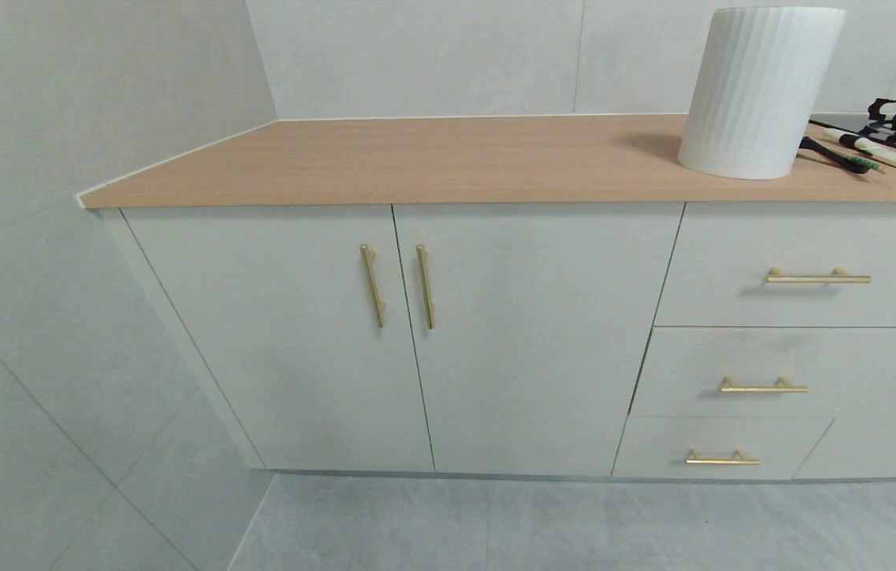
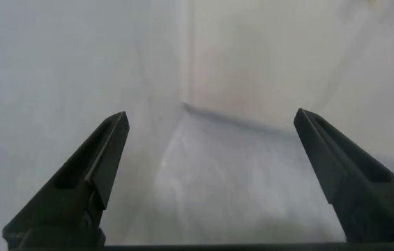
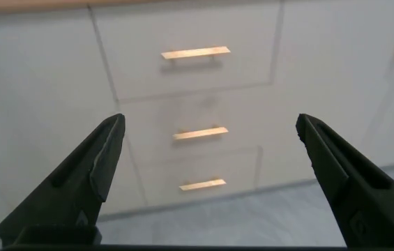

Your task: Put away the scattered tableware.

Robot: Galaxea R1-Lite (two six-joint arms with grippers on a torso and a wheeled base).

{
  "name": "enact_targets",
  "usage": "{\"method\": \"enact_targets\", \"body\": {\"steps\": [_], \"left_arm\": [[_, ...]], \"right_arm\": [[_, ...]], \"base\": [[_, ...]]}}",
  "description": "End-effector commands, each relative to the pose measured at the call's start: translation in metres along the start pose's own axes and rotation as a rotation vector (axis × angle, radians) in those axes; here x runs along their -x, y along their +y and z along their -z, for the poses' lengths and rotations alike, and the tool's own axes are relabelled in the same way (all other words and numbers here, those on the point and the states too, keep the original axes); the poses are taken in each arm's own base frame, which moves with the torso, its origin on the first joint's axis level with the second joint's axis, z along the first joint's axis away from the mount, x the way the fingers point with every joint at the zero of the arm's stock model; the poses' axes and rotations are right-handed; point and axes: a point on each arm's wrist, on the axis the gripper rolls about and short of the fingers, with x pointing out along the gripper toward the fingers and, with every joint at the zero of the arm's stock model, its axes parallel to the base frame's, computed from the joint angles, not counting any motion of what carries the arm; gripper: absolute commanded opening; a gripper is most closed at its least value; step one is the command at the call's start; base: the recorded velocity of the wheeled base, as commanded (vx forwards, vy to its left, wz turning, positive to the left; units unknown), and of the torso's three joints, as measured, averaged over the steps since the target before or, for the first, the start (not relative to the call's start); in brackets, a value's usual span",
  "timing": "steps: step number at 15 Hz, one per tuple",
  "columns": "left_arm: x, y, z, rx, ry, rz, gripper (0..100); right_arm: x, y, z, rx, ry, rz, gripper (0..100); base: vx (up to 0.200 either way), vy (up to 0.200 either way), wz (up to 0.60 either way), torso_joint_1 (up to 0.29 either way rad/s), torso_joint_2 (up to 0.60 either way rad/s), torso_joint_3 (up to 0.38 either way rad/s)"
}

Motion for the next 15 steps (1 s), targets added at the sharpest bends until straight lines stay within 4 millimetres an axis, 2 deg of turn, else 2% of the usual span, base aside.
{"method": "enact_targets", "body": {"steps": [1,2,5,7,10,11,13,15], "left_arm": [[-0.004,0.0,0.013,0.021,-0.018,-0.07,100],[-0.006,0.0,0.015,0.032,-0.036,-0.102,100],[0.001,0.0,0.019,0.024,-0.165,-0.18,100],[0.0,-0.001,0.019,0.042,-0.186,-0.166,100],[-0.001,-0.005,0.02,0.027,-0.172,0.017,100],[0.0,-0.008,0.02,0.024,-0.16,0.127,100],[0.0,-0.01,0.021,0.002,-0.152,0.215,100],[0.0,-0.01,0.021,-0.011,-0.153,0.231,100]], "right_arm": [[0.017,-0.002,0.026,0.006,-0.046,0.059,100],[0.015,-0.002,0.03,0.007,-0.038,0.089,100],[0.006,-0.001,0.058,0.019,0.005,0.093,100],[0.007,-0.001,0.063,0.023,0.045,0.09,100],[0.007,0.001,0.066,0.032,0.075,0.011,100],[0.007,0.002,0.066,0.031,0.075,-0.052,100],[0.007,0.004,0.066,0.049,0.072,-0.14,100],[0.005,0.005,0.065,0.081,0.088,-0.154,100]], "base": [[0.0,0.0,0.0,0.0,0.0,0.0],[0.0,0.0,0.0,0.0,0.0,0.0],[0.0,0.0,0.0,0.0,0.0,0.0],[0.0,0.0,0.0,0.0,0.0,0.0],[0.0,0.0,0.0,0.0,0.0,0.0],[0.0,0.0,0.0,0.0,0.0,0.0],[0.0,0.0,0.0,0.0,0.0,0.0],[0.0,0.0,0.0,0.0,0.0,0.0]]}}
